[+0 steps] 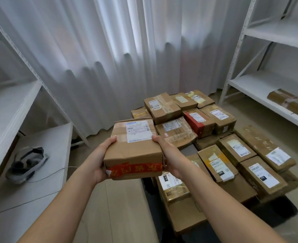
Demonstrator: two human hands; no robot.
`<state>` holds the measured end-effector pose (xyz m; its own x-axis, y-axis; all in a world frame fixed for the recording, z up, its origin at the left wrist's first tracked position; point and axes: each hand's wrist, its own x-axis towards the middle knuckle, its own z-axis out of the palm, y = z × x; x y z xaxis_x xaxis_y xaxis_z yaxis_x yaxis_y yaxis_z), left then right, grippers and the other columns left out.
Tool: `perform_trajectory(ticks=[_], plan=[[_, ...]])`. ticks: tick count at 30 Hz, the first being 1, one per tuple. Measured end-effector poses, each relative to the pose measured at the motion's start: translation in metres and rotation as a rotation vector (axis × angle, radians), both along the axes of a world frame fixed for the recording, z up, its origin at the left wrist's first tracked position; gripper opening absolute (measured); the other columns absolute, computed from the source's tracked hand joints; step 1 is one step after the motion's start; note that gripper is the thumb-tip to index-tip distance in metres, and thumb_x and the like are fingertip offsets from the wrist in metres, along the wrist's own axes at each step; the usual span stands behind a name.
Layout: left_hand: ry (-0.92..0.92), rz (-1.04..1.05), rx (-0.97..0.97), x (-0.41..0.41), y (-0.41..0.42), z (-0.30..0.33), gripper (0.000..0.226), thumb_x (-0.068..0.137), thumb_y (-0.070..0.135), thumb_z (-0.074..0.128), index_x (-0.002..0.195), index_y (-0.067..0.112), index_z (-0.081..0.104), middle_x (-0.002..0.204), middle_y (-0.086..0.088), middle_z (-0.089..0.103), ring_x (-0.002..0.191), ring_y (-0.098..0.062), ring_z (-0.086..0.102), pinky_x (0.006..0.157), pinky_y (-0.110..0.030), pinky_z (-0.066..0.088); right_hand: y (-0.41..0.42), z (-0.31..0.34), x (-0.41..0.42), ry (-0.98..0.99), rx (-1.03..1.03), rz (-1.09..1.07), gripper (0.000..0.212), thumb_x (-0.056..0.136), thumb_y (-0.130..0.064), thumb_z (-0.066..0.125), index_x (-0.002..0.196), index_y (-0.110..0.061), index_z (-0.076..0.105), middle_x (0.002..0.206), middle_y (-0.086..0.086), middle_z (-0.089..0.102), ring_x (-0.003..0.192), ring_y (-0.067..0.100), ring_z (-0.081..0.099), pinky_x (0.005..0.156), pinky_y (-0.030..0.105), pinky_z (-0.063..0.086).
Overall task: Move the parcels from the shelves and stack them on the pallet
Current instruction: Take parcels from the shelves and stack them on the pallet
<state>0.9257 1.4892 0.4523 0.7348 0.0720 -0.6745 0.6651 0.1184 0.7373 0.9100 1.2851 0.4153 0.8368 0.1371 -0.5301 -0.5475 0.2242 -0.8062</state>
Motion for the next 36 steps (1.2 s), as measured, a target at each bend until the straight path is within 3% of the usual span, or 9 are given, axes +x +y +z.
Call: perform_trajectory(ticks=[5, 10, 15, 19, 22, 26, 30, 33, 36], plan=[[0.036, -0.16, -0.021, 0.058, 0.005, -0.015, 0.042, 0.087, 0.051, 0.065, 0.11, 0.017, 0.059, 0.076, -0.017, 0.075, 0.077, -0.035, 0.069, 0.066, -0.044, 0.055, 0.011, -0.015, 0.029, 0.042, -0.021, -0.176, 0.031, 0.09, -0.056, 0.055, 0.106, -0.03, 0.057, 0.115, 0.015, 0.068, 0.106, 0.033, 0.066, 0.096, 0.05, 0.052], [0.065, -0.307, -0.023, 0.115, 0.032, -0.017, 0.045, 0.085, 0.051, 0.067, 0.112, 0.016, 0.059, 0.073, -0.016, 0.074, 0.074, -0.034, 0.068, 0.066, -0.043, 0.055, 0.049, -0.016, 0.05, 0.067, -0.012, -0.336, 0.039, 0.09, -0.057, 0.055, 0.116, -0.029, 0.056, 0.104, 0.007, 0.069, 0.092, 0.023, 0.067, 0.079, 0.037, 0.057], [0.102, -0.405, 0.002, 0.156, 0.041, -0.025, 0.053, 0.081, 0.051, 0.072, 0.118, 0.017, 0.057, 0.074, -0.016, 0.074, 0.076, -0.034, 0.068, 0.068, -0.045, 0.056, 0.074, -0.024, 0.061, 0.103, -0.002, -0.471, 0.057, 0.086, -0.061, 0.058, 0.132, -0.029, 0.048, 0.111, 0.008, 0.069, 0.1, 0.026, 0.068, 0.085, 0.042, 0.058], [0.153, -0.473, -0.02, 0.162, 0.03, -0.04, 0.052, 0.081, 0.05, 0.073, 0.119, 0.018, 0.055, 0.076, -0.018, 0.075, 0.079, -0.035, 0.07, 0.074, -0.049, 0.057, 0.069, -0.03, 0.056, 0.166, -0.031, -0.551, 0.048, 0.089, -0.06, 0.055, 0.122, -0.026, 0.053, 0.108, 0.008, 0.068, 0.099, 0.025, 0.067, 0.089, 0.042, 0.056], [0.195, -0.495, -0.046, 0.162, 0.015, -0.052, 0.051, 0.081, 0.048, 0.073, 0.118, 0.018, 0.055, 0.084, -0.019, 0.075, 0.079, -0.036, 0.071, 0.07, -0.049, 0.057, 0.058, -0.038, 0.051, 0.216, -0.038, -0.578, 0.038, 0.09, -0.057, 0.054, 0.111, -0.025, 0.056, 0.106, 0.009, 0.068, 0.099, 0.025, 0.066, 0.092, 0.043, 0.055], [0.204, -0.54, -0.033, 0.161, -0.005, -0.066, 0.049, 0.082, 0.047, 0.073, 0.117, 0.017, 0.056, 0.091, -0.018, 0.074, 0.083, -0.036, 0.071, 0.07, -0.048, 0.056, 0.041, -0.057, 0.048, 0.286, -0.016, -0.637, 0.044, 0.088, -0.058, 0.054, 0.114, -0.023, 0.058, 0.111, 0.009, 0.065, 0.104, 0.027, 0.061, 0.091, 0.043, 0.052], [0.208, -0.576, 0.01, 0.161, -0.019, -0.081, 0.041, 0.086, 0.046, 0.07, 0.114, 0.017, 0.059, 0.083, -0.013, 0.076, 0.066, -0.029, 0.074, 0.062, -0.04, 0.056, 0.027, -0.082, 0.054, 0.337, 0.049, -0.66, 0.061, 0.079, -0.067, 0.064, 0.126, -0.031, 0.054, 0.114, 0.006, 0.068, 0.106, 0.029, 0.064, 0.095, 0.05, 0.05], [0.218, -0.613, 0.003, 0.158, -0.033, -0.091, 0.035, 0.088, 0.044, 0.067, 0.112, 0.019, 0.061, 0.087, -0.012, 0.077, 0.066, -0.026, 0.074, 0.058, -0.037, 0.058, 0.018, -0.1, 0.05, 0.337, 0.068, -0.686, 0.061, 0.083, -0.056, 0.068, 0.133, -0.033, 0.042, 0.116, 0.004, 0.067, 0.106, 0.029, 0.064, 0.095, 0.052, 0.051], [0.242, -0.634, 0.022, 0.154, -0.049, -0.1, 0.033, 0.089, 0.042, 0.067, 0.111, 0.018, 0.061, 0.09, -0.013, 0.077, 0.069, -0.026, 0.074, 0.062, -0.038, 0.058, 0.006, -0.113, 0.044, 0.361, 0.111, -0.705, 0.059, 0.087, -0.05, 0.066, 0.137, -0.03, 0.042, 0.116, 0.005, 0.067, 0.105, 0.029, 0.065, 0.093, 0.05, 0.053]])
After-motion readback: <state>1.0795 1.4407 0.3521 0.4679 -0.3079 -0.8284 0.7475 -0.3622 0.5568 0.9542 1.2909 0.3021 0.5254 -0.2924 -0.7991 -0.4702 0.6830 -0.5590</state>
